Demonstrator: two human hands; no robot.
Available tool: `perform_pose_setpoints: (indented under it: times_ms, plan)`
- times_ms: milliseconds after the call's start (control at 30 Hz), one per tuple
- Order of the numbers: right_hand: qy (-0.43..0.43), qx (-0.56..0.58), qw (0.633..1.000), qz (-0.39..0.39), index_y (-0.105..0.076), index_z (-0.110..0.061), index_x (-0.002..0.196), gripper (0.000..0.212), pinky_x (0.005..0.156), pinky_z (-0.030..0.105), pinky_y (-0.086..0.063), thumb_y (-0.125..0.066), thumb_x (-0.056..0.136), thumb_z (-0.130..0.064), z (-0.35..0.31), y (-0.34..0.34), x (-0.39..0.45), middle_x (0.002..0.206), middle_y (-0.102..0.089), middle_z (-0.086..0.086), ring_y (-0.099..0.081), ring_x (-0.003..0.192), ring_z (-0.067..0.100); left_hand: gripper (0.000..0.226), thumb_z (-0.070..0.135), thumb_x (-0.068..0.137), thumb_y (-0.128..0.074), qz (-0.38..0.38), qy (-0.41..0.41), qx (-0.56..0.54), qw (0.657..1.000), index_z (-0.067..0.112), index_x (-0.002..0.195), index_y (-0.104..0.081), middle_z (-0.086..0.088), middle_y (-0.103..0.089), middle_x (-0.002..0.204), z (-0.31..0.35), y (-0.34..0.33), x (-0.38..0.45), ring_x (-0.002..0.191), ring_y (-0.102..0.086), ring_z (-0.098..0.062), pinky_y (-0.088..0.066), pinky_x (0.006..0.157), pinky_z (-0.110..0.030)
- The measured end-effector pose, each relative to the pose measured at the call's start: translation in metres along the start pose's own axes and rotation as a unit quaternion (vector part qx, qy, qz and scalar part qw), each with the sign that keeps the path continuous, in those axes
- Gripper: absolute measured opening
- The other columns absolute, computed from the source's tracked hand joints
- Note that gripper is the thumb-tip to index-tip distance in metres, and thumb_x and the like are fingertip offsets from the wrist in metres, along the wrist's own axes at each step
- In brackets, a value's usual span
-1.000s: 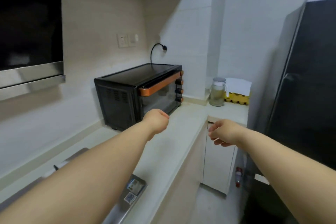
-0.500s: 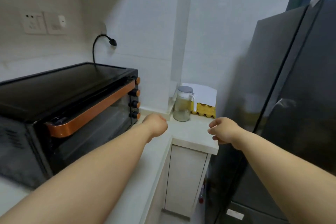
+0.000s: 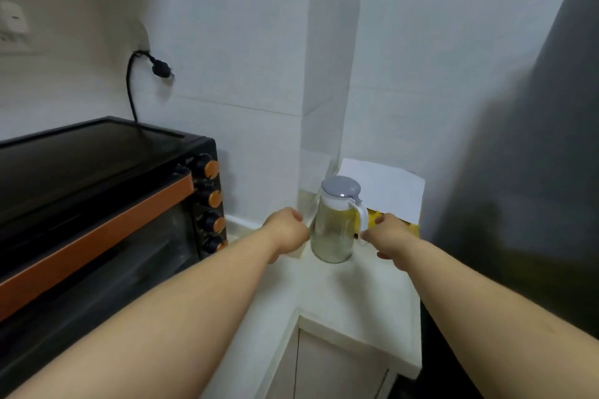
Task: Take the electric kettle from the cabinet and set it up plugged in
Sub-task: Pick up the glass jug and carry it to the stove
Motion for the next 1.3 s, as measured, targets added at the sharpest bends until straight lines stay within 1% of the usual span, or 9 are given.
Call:
perform_pose_setpoints:
  times_ms: [133, 233, 400, 533, 667, 800, 967, 1167, 1300]
  plan:
    - [-0.002, -0.004, 1.0, -0.011, -0.039, -0.007, 0.128, 0.049, 0.078, 0.04, -0.053, -0.059, 0.083, -0.011, -0.007, -0.003, 0.045, 0.097, -0.052, 0.011, -0.053, 0.08, 0.025, 0.057, 0.015, 0.084, -0.059, -0.009, -0.002, 0.011, 1.0, 0.013, 0.138, -0.042, -0.012, -0.049, 0.138, 0.012, -0.01, 0.051, 0.122, -0.051, -0.03, -0.045, 0.104, -0.038]
    - [-0.022, 0.018, 0.999, -0.016, -0.04, -0.011, 0.129, 0.051, 0.074, 0.037, -0.055, -0.061, 0.083, -0.011, -0.003, -0.004, 0.078, 0.086, -0.048, 0.003, -0.052, 0.073, 0.019, 0.058, 0.014, 0.083, -0.06, -0.037, -0.006, 0.022, 0.999, 0.01, 0.138, -0.041, -0.013, -0.05, 0.138, 0.021, -0.023, 0.096, 0.122, -0.051, -0.029, -0.044, 0.101, -0.033]
    - [-0.024, 0.011, 0.996, -0.089, -0.061, -0.006, 0.106, 0.028, 0.049, 0.023, -0.039, -0.067, 0.079, -0.012, -0.006, -0.008, 0.113, 0.084, -0.062, 0.012, -0.052, 0.056, 0.016, 0.06, 0.012, 0.084, -0.054, -0.063, -0.003, 0.0, 0.998, 0.009, 0.141, -0.036, -0.013, -0.049, 0.14, 0.031, -0.042, 0.152, 0.125, -0.05, -0.03, -0.043, 0.104, -0.035]
    - [-0.031, 0.011, 0.993, -0.114, -0.062, -0.013, 0.087, 0.01, 0.043, 0.018, -0.039, -0.067, 0.08, -0.018, -0.008, -0.015, 0.129, 0.072, -0.065, 0.004, -0.05, 0.046, 0.013, 0.048, 0.004, 0.082, -0.05, -0.092, -0.024, -0.061, 0.994, 0.015, 0.129, -0.052, -0.011, -0.06, 0.128, 0.029, -0.06, 0.184, 0.117, -0.057, -0.029, -0.047, 0.103, -0.043]
    - [-0.052, -0.013, 0.994, -0.1, -0.058, -0.014, 0.076, 0.006, 0.04, 0.016, -0.037, -0.062, 0.08, -0.016, -0.011, -0.017, 0.134, 0.064, -0.061, 0.003, -0.049, 0.044, 0.016, 0.06, -0.003, 0.076, -0.045, -0.079, -0.016, -0.133, 0.988, 0.018, 0.132, -0.045, -0.008, -0.057, 0.128, 0.023, -0.067, 0.191, 0.119, -0.053, -0.029, -0.044, 0.104, -0.043]
    - [-0.049, -0.002, 0.996, -0.07, -0.06, -0.01, 0.073, 0.002, 0.05, 0.021, -0.035, -0.059, 0.073, -0.012, -0.016, -0.011, 0.122, 0.067, -0.063, 0.008, -0.056, 0.058, 0.021, 0.067, -0.005, 0.071, -0.047, -0.079, -0.014, -0.165, 0.983, 0.022, 0.133, -0.045, -0.003, -0.059, 0.12, 0.023, -0.062, 0.171, 0.109, -0.054, -0.024, -0.049, 0.082, -0.028]
    - [-0.01, -0.009, 0.998, -0.066, -0.054, -0.01, 0.062, 0.012, 0.033, 0.01, -0.028, -0.057, 0.073, -0.011, -0.019, 0.003, 0.088, 0.063, -0.061, 0.009, -0.037, 0.022, 0.007, 0.065, -0.005, 0.07, -0.053, -0.042, -0.023, -0.18, 0.982, 0.023, 0.128, -0.049, 0.0, -0.06, 0.1, 0.028, -0.05, 0.12, 0.092, -0.054, -0.024, -0.039, 0.055, -0.02]
    - [0.081, -0.03, 0.992, -0.097, -0.061, -0.011, 0.065, 0.005, 0.047, 0.023, -0.031, -0.061, 0.069, -0.014, -0.012, -0.004, 0.014, 0.059, -0.06, 0.005, -0.044, 0.054, 0.018, 0.06, -0.002, 0.071, -0.056, 0.027, 0.008, -0.203, 0.979, 0.019, 0.127, -0.046, -0.001, -0.054, 0.104, -0.005, -0.031, 0.013, 0.078, -0.046, -0.016, -0.036, 0.057, -0.023]
    - [0.115, -0.044, 0.979, -0.16, -0.06, -0.01, 0.069, 0.003, 0.046, 0.023, -0.031, -0.063, 0.068, -0.011, -0.016, -0.027, -0.032, 0.062, -0.059, 0.005, -0.044, 0.054, 0.016, 0.054, -0.001, 0.069, -0.058, 0.068, 0.051, -0.211, 0.974, 0.017, 0.119, -0.046, -0.003, -0.052, 0.119, -0.038, -0.007, -0.047, 0.107, -0.049, -0.023, -0.045, 0.09, -0.034]
Point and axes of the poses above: each hand's wrist, its own x-axis towards the middle knuckle, its own y-axis out of the back of the hand, z = x × y, the point moved 1 cm from there along x, towards the middle knuckle
